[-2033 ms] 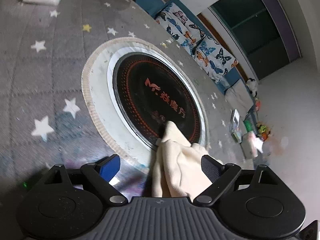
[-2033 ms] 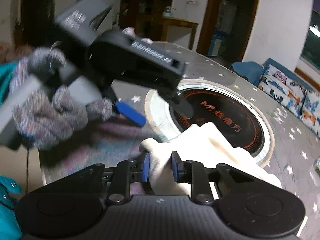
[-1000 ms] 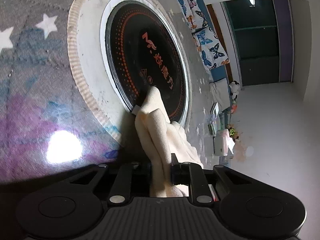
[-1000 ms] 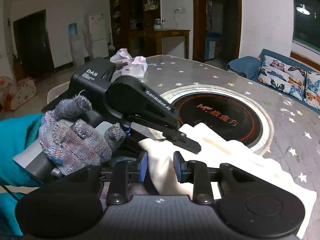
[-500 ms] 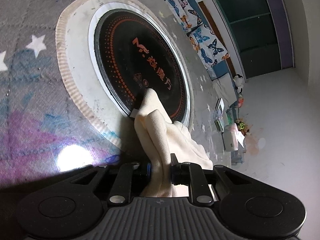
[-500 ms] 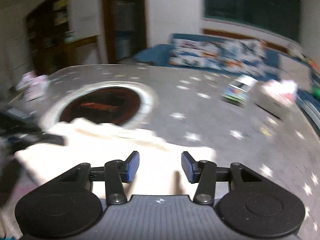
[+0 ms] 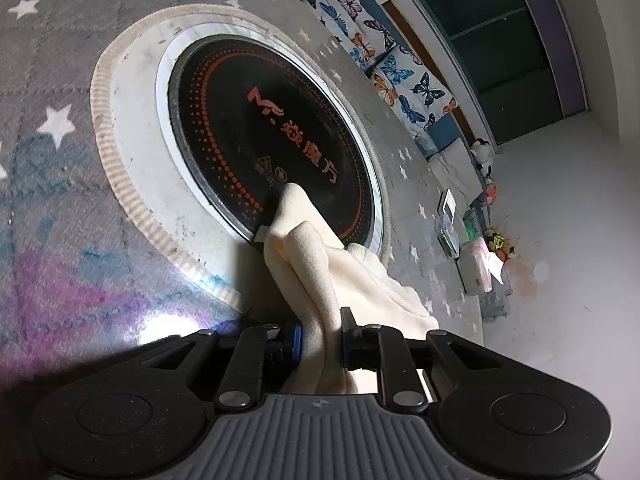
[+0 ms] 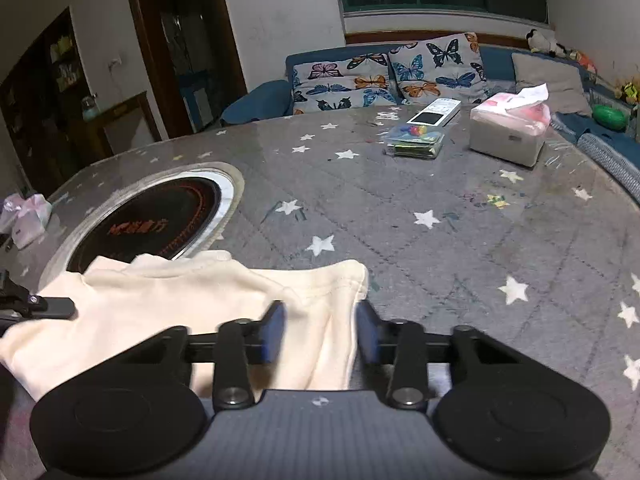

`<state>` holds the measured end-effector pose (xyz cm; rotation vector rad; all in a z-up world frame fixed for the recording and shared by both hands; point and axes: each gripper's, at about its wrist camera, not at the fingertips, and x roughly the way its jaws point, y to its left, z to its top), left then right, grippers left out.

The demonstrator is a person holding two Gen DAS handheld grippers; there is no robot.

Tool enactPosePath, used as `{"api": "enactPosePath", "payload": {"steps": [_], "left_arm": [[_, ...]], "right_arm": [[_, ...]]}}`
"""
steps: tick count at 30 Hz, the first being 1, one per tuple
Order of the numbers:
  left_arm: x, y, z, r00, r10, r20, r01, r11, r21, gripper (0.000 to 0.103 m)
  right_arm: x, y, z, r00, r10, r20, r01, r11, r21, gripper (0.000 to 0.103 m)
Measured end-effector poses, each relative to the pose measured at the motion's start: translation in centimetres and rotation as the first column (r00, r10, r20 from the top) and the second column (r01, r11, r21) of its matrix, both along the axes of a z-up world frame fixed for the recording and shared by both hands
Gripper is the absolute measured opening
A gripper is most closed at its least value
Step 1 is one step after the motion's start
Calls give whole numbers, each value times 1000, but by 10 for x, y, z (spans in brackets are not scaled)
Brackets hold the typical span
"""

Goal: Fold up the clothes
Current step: 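Lift the sweatshirt with both grippers and carry it away from the hob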

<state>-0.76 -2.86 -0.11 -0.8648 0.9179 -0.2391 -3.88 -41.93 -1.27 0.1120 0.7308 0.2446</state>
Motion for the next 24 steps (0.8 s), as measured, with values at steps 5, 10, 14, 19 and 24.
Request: {"api": "enactPosePath", "payload": {"steps": [5, 10, 14, 19, 24], "left_arm": [[-1, -8, 8, 999, -19, 30, 17, 998, 64, 19], [1, -19, 26, 995, -52, 79, 44, 994, 98, 17], [8, -37, 39, 989, -101, 112, 87, 989, 119, 17], [23, -70, 54, 975, -170, 144, 149, 978, 149, 16], [43, -109, 66, 956, -238, 173, 212, 964, 159, 16]], "right_arm": [[-6, 6, 6, 1000, 14, 25, -14, 1000, 7, 13], [-18, 0, 23, 996, -2, 89, 0, 1000, 24, 12], [-26, -9, 38, 990, -22, 136, 20, 1000, 16, 12], [-32, -32, 52, 981, -80, 176, 82, 997, -2, 12], [-36, -61, 64, 966, -148, 210, 157, 987, -28, 12]]}}
